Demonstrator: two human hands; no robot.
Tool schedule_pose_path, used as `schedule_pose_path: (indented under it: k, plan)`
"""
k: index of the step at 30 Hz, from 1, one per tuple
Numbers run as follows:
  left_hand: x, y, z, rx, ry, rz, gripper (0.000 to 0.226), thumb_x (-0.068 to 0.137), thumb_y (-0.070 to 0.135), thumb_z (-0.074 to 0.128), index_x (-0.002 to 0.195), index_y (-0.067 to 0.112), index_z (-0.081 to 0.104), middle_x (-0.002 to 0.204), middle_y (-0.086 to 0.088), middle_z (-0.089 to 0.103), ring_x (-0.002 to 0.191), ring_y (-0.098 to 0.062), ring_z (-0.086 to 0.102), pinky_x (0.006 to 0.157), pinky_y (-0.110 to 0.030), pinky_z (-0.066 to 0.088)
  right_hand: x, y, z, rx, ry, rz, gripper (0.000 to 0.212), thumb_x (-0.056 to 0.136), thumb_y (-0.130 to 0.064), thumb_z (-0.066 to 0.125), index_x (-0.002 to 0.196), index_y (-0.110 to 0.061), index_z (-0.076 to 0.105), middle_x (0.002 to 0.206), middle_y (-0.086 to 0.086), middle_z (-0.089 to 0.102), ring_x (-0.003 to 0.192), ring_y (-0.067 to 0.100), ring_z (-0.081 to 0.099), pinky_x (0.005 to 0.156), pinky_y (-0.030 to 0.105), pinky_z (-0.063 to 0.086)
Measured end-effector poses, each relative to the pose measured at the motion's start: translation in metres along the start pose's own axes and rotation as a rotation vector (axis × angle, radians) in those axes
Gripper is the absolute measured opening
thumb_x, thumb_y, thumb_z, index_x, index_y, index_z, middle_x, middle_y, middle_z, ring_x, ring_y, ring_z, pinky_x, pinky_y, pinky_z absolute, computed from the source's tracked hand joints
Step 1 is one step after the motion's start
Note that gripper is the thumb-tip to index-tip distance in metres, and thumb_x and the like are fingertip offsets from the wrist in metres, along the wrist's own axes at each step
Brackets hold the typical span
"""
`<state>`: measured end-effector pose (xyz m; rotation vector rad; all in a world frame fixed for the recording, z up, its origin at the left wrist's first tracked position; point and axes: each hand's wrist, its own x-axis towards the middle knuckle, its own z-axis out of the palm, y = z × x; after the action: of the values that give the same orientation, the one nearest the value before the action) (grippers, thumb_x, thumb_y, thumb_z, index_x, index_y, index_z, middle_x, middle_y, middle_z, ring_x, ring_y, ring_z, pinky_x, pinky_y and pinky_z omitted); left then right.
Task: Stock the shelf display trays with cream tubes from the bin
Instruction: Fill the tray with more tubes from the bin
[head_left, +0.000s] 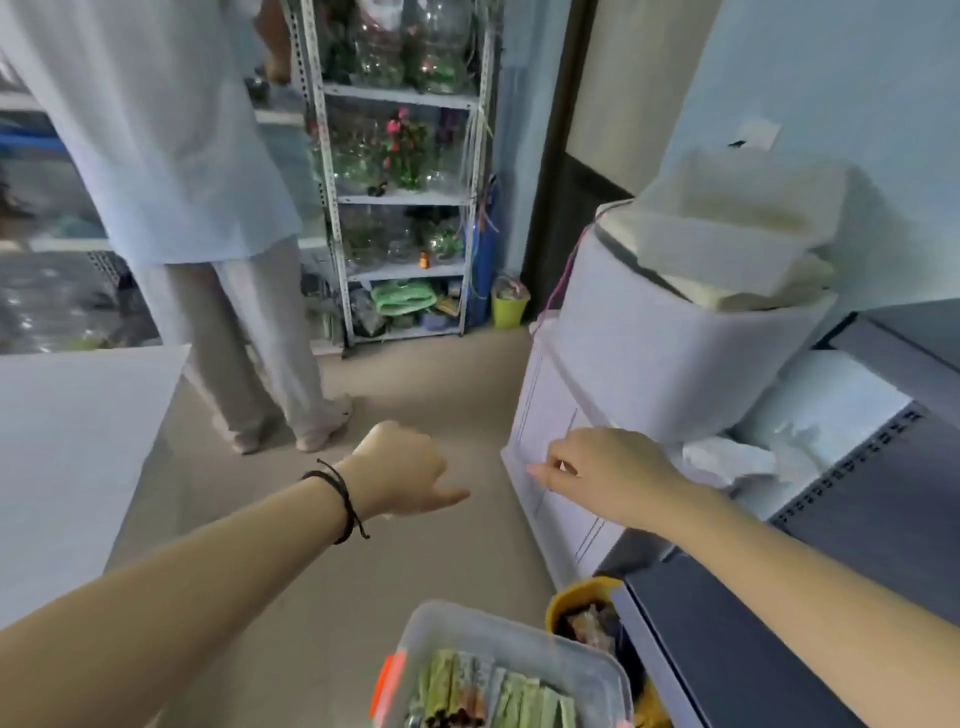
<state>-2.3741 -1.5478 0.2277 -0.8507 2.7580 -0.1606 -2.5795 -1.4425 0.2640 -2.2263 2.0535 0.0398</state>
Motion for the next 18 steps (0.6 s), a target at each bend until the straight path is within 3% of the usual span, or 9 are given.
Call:
schedule_pose_path:
  k: [5,9,11,14,18]
  plan:
    - [-0.021,0.033,0.146,-0.169,-0.285,-0.088,0.069,0.094,0.061,0.022,0.084,0.009,0.066,0.088,-0.009,0.065,0.083,-0.028,0.06,0.064,-0.029,0.036,0.011,-0.012,0.163,0.029,-0.264,0.004,0.057,0.097,-0.061,0.026,0.067,-0.016,0.046,0.063,0.0,0.051,0.062,0.023,0.055,0.052,0.031,0.037]
    - [-0.028,0.086,0.251,-0.463,-0.419,-0.208,0.059,0.095,0.057,0.026,0.066,0.01,0.044,0.099,-0.012,0.065,0.087,-0.031,0.062,0.066,-0.033,0.041,-0.003,-0.013,0.283,0.101,-0.484,0.038,0.058,0.096,-0.062,0.027,0.061,-0.018,0.039,0.056,-0.001,0.041,0.052,0.021,0.044,0.049,0.032,0.032]
    - [-0.03,0.112,0.3,-0.63,-0.503,-0.291,0.053,0.096,0.054,0.029,0.078,0.012,0.055,0.107,-0.01,0.06,0.092,-0.03,0.061,0.071,-0.034,0.044,-0.012,-0.015,0.336,0.129,-0.551,0.057,0.058,0.096,-0.062,0.027,0.061,-0.018,0.042,0.057,-0.001,0.043,0.053,0.021,0.048,0.047,0.031,0.03]
    - [-0.029,0.143,0.363,-0.948,-0.592,-0.48,0.049,0.094,0.056,0.035,0.087,0.015,0.061,0.087,-0.001,0.056,0.087,-0.025,0.059,0.081,-0.036,0.049,-0.025,-0.018,0.405,0.21,-0.634,0.142,0.057,0.094,-0.063,0.03,0.061,-0.018,0.041,0.062,-0.001,0.045,0.06,0.023,0.049,0.049,0.032,0.029]
    - [-0.021,0.177,0.423,-1.359,-0.548,-0.841,0.046,0.092,0.051,0.046,0.073,0.01,0.057,0.071,-0.005,0.059,0.061,-0.018,0.055,0.068,-0.036,0.052,-0.037,-0.026,0.484,0.372,-0.737,0.249,0.055,0.096,-0.061,0.033,0.067,-0.015,0.044,0.065,0.002,0.048,0.058,0.022,0.046,0.05,0.032,0.028]
